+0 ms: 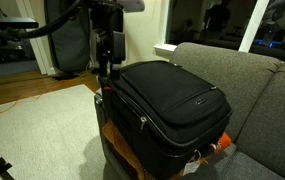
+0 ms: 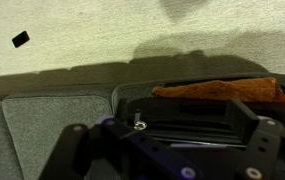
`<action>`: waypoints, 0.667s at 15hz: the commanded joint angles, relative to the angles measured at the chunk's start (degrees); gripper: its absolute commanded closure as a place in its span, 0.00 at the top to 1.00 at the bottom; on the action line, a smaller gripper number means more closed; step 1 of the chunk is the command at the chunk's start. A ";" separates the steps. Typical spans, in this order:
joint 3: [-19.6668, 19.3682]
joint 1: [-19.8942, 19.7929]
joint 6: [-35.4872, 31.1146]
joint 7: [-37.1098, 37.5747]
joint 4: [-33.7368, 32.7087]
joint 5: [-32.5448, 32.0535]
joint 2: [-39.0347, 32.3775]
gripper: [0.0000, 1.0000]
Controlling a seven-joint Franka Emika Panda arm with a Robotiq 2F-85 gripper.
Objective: Unzip the black suitcase
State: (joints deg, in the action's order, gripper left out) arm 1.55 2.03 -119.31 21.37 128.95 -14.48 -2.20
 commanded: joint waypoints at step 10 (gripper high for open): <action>0.01 0.65 -0.05 5.42 -1.64 0.24 -2.17 1.00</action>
State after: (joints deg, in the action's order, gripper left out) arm 1.90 2.35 -119.50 26.88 127.40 -14.30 -4.38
